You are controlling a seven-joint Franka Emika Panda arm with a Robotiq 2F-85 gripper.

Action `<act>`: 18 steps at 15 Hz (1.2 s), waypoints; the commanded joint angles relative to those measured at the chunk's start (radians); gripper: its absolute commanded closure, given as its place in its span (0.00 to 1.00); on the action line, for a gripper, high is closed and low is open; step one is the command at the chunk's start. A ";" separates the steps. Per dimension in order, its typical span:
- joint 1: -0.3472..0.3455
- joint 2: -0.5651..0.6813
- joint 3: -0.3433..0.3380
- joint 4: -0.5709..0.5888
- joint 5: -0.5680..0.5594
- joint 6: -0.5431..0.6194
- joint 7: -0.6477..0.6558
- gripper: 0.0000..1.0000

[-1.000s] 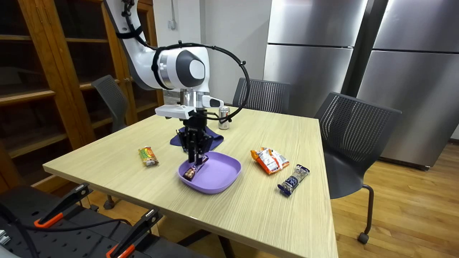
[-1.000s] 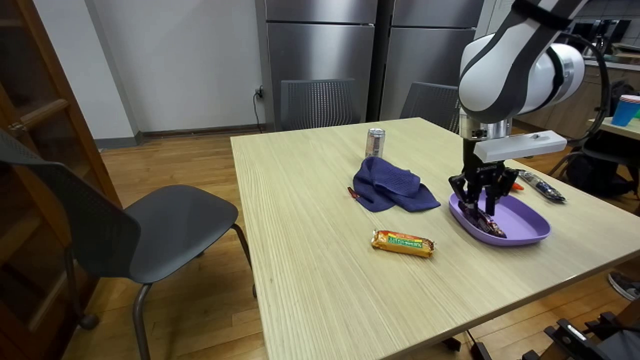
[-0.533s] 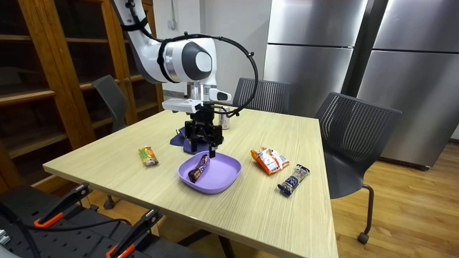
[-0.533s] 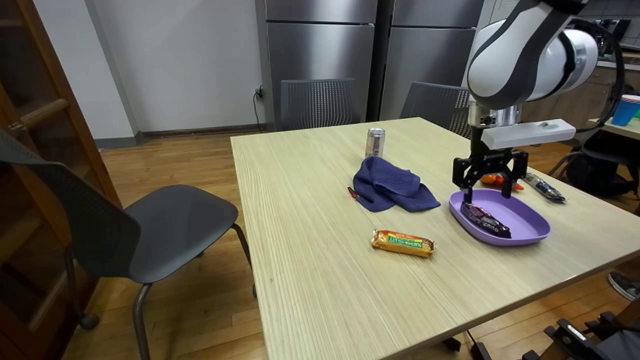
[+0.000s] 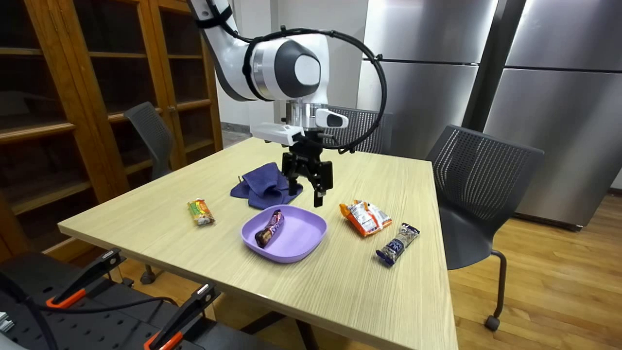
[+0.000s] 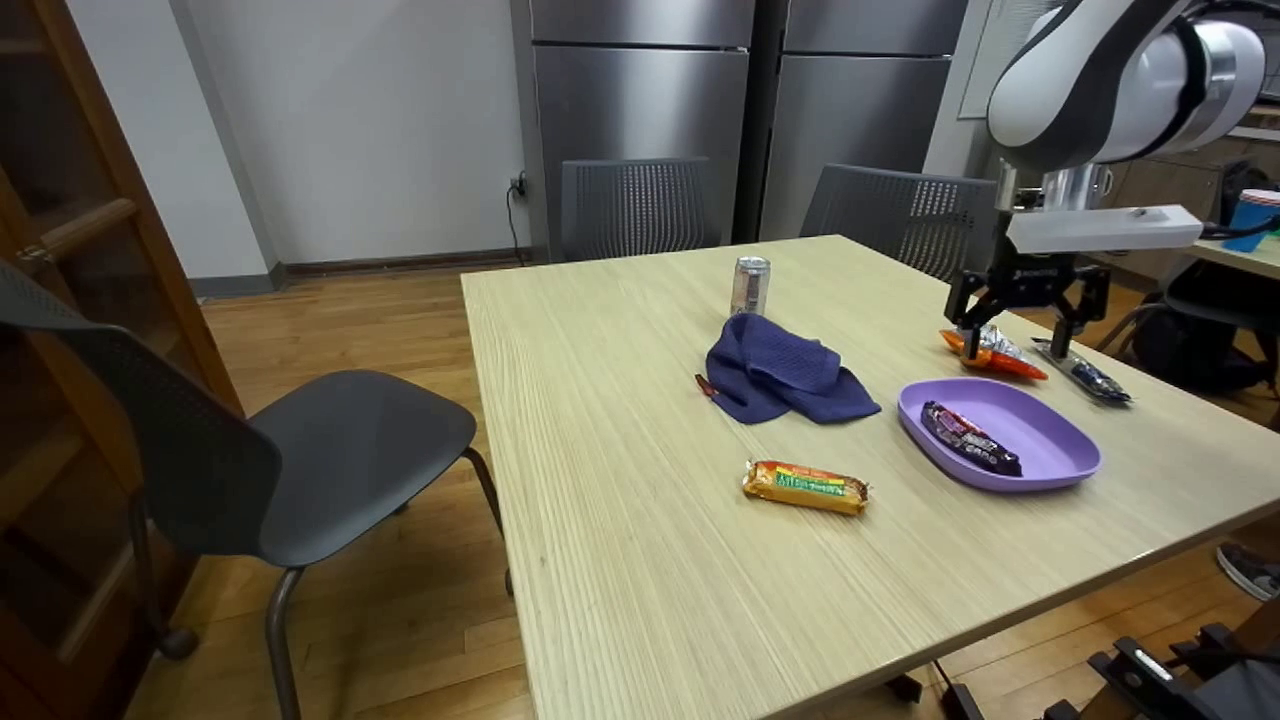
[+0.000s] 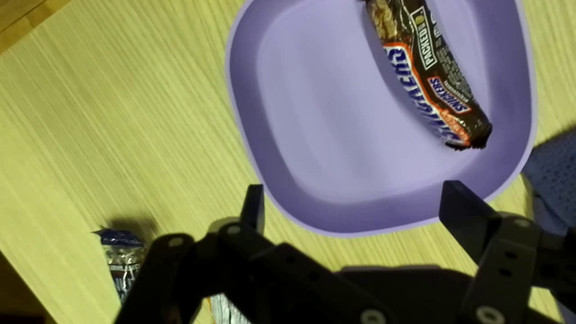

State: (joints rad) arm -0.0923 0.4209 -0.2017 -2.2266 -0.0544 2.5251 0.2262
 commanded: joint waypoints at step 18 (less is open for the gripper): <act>-0.190 0.310 -0.059 0.401 0.039 -0.028 -0.108 0.00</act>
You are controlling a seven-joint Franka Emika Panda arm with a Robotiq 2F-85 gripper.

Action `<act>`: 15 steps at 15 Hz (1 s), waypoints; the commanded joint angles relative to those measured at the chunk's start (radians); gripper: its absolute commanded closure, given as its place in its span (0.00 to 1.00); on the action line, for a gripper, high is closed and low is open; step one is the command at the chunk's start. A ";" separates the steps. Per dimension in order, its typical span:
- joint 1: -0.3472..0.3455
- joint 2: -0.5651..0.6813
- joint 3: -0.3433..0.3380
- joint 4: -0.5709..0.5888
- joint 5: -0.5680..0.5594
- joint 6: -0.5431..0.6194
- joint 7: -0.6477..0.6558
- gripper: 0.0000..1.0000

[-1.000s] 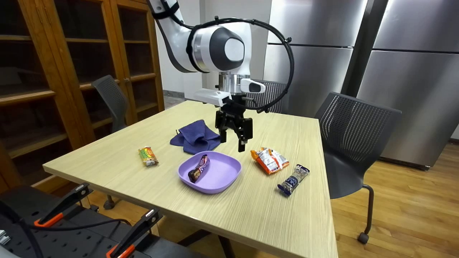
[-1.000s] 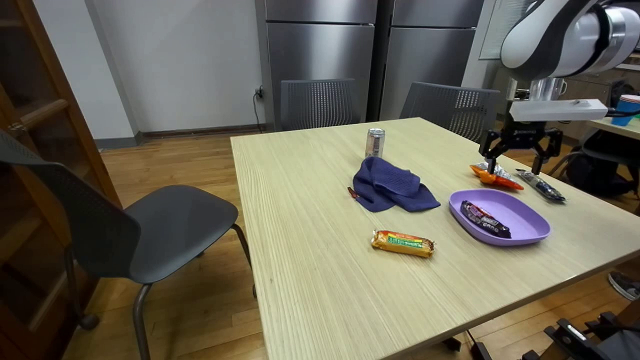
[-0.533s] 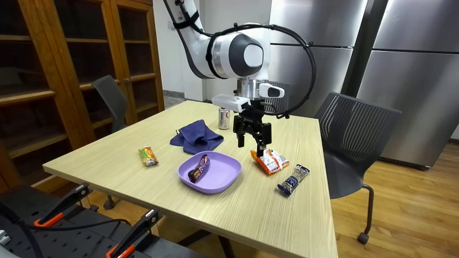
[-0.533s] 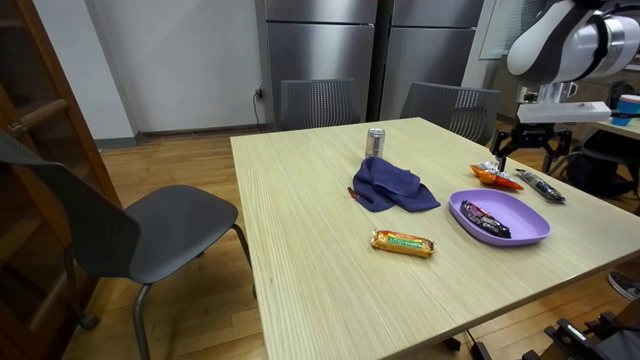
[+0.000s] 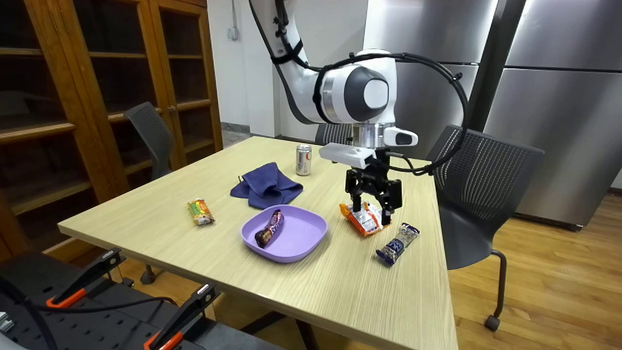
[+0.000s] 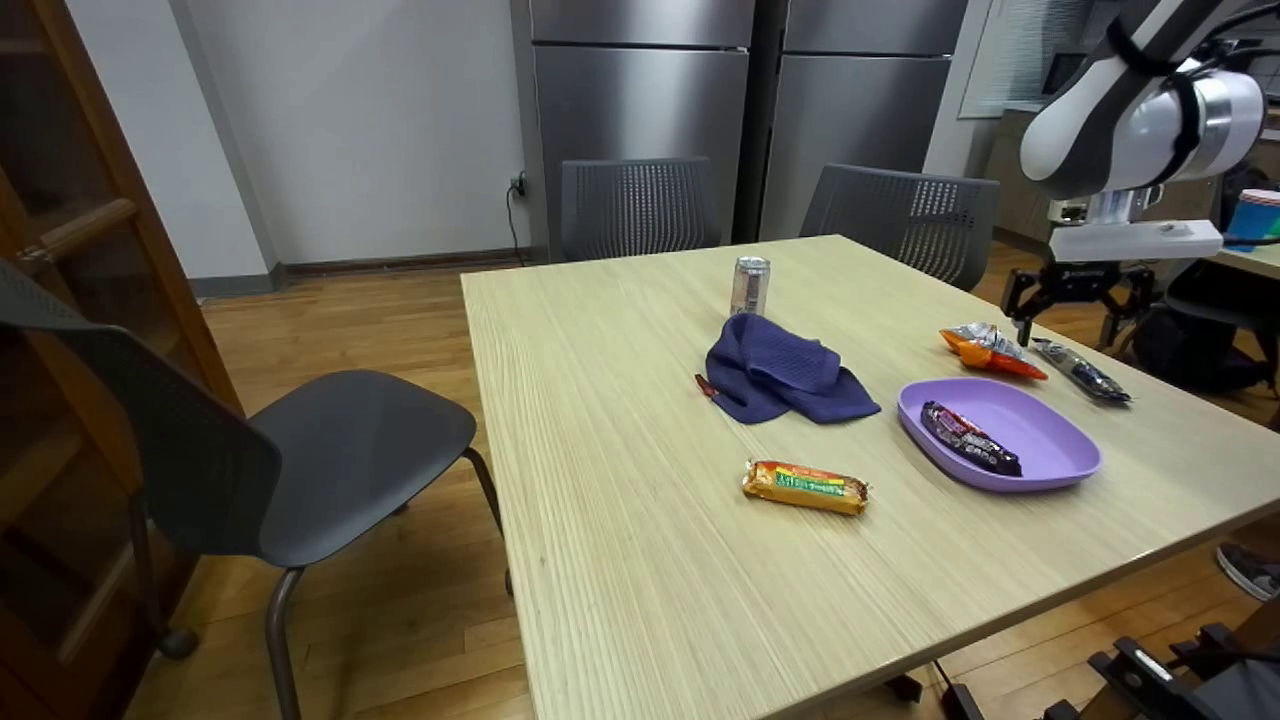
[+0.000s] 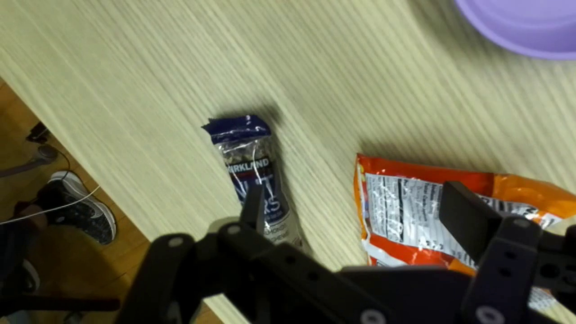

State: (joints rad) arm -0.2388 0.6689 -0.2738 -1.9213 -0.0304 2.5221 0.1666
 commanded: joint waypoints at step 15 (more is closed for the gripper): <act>-0.246 0.240 0.131 0.319 0.116 -0.042 -0.303 0.00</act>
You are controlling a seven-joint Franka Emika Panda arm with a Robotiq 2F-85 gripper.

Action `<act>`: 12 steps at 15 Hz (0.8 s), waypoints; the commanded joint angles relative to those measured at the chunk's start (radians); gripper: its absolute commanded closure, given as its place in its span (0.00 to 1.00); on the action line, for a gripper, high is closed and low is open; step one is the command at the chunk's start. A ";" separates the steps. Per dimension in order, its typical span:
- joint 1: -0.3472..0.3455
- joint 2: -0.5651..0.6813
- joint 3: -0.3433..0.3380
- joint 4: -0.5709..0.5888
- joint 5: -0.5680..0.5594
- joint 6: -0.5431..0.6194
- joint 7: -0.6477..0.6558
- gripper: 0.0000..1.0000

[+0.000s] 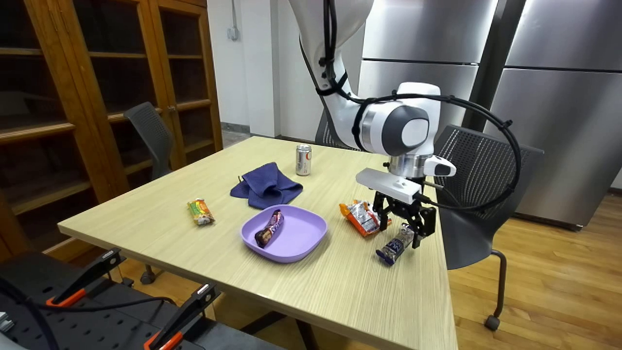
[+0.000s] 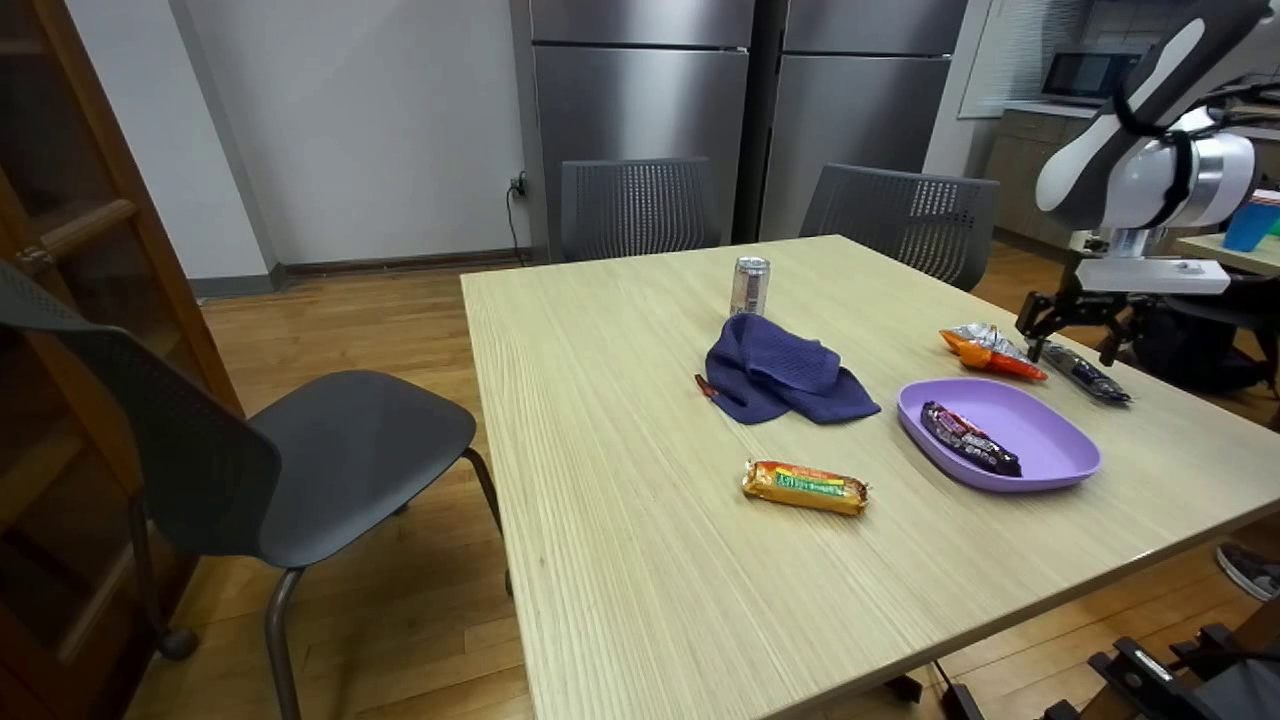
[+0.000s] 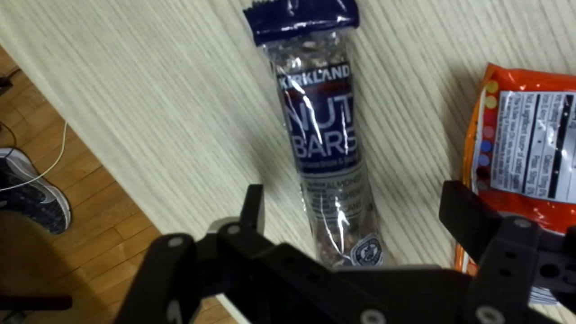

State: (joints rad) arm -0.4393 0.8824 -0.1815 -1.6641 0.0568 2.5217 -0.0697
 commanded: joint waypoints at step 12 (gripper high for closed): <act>-0.067 0.039 0.063 0.098 0.040 -0.052 -0.131 0.66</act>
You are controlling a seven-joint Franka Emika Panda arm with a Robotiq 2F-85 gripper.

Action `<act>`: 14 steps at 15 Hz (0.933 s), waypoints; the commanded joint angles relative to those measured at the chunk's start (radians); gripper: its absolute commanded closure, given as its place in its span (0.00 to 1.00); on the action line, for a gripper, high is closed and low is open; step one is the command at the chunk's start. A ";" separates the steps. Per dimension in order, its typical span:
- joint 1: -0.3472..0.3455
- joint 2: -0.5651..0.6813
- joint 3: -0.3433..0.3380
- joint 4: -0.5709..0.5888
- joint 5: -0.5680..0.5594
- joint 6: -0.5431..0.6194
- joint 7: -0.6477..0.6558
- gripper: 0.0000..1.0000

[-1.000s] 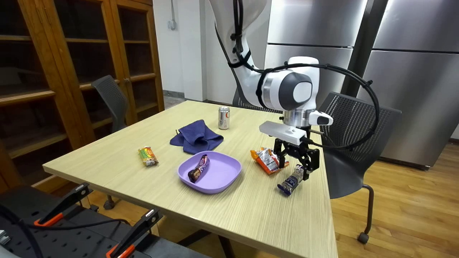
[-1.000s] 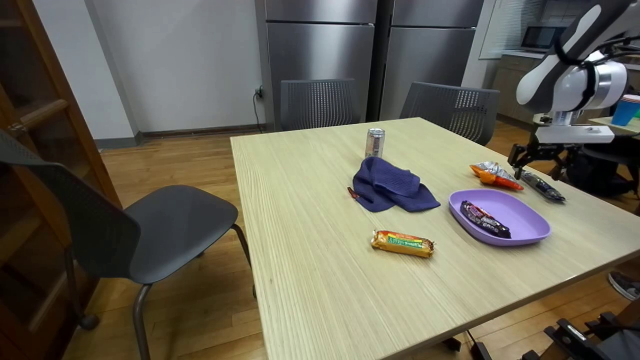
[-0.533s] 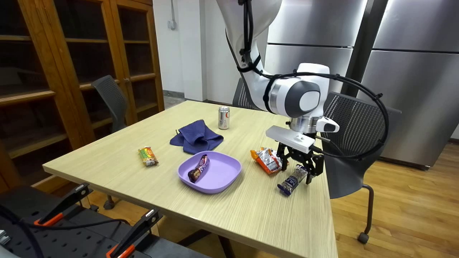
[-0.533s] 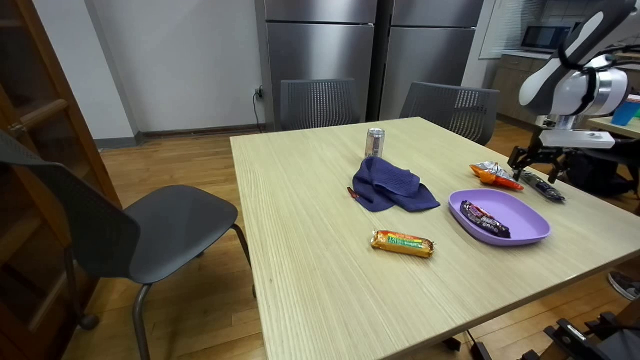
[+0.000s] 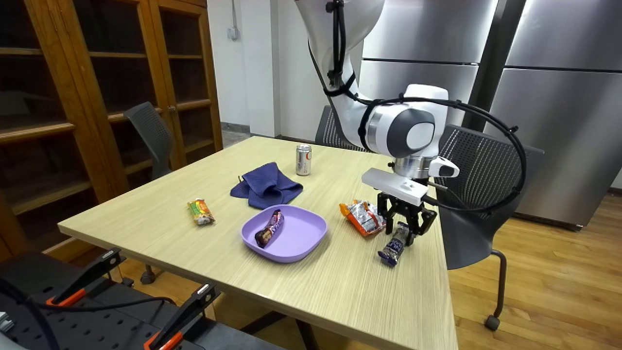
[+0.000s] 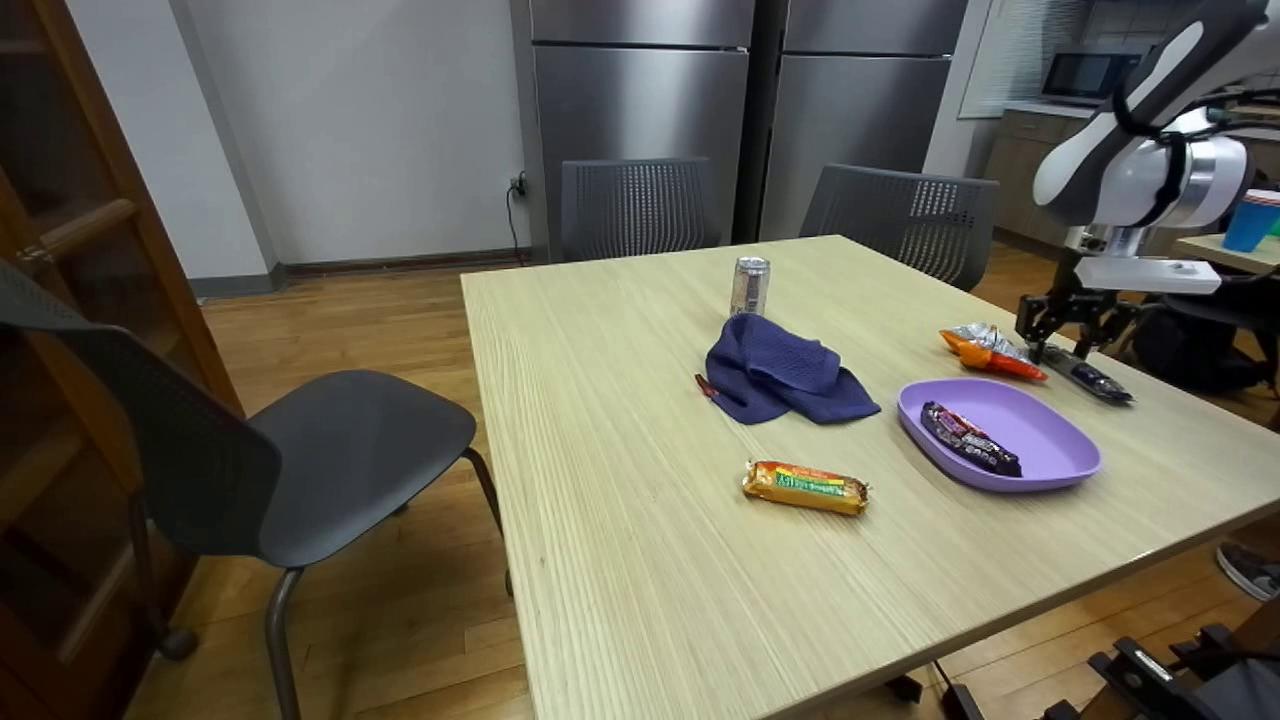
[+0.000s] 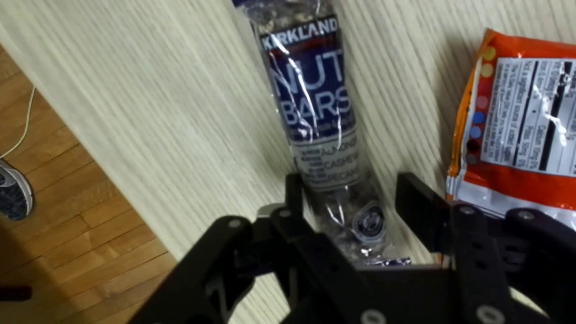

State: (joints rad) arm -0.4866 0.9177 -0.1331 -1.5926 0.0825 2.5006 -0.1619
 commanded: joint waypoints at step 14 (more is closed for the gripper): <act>0.008 -0.113 -0.029 -0.102 -0.014 0.038 -0.040 0.92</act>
State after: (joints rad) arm -0.4867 0.8846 -0.1552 -1.6065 0.0795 2.5120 -0.1770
